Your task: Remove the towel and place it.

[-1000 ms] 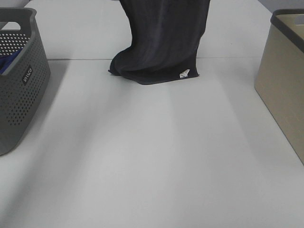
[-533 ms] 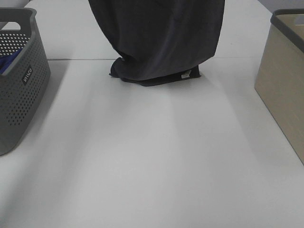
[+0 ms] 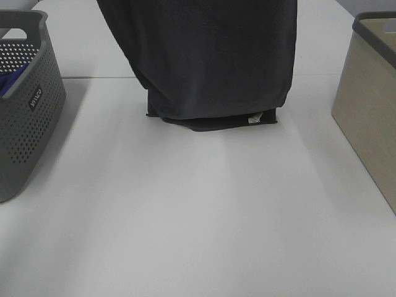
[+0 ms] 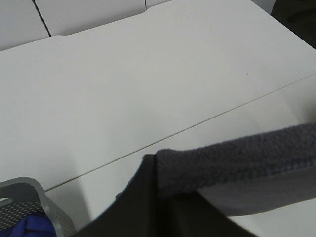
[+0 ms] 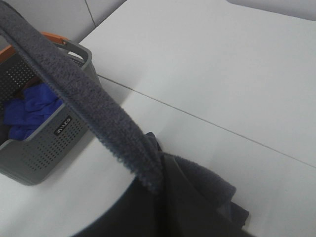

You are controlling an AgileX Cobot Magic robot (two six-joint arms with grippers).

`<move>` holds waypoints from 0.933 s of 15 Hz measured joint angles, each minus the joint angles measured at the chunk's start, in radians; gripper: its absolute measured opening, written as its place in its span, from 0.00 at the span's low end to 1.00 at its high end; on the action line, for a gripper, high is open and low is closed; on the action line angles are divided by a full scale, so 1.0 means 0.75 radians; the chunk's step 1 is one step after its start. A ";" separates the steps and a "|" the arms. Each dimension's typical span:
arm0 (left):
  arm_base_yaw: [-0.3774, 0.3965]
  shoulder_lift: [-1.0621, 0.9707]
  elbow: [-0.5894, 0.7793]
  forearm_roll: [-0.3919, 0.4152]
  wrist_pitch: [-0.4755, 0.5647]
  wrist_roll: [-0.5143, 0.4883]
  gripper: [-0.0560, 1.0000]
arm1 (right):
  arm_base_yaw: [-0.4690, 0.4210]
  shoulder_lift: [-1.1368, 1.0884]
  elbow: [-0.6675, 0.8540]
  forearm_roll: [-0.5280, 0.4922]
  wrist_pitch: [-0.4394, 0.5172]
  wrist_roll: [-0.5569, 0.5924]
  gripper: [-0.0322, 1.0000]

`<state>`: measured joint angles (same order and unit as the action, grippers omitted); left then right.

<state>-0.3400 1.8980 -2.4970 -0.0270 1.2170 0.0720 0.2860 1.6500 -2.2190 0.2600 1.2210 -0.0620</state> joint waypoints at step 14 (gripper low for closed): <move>0.000 -0.127 0.047 -0.109 0.007 0.013 0.05 | 0.000 -0.129 0.029 0.057 -0.001 -0.017 0.04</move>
<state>-0.3400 1.8030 -2.4620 -0.1090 1.2220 0.0820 0.2860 1.5530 -2.1970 0.3030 1.2200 -0.0750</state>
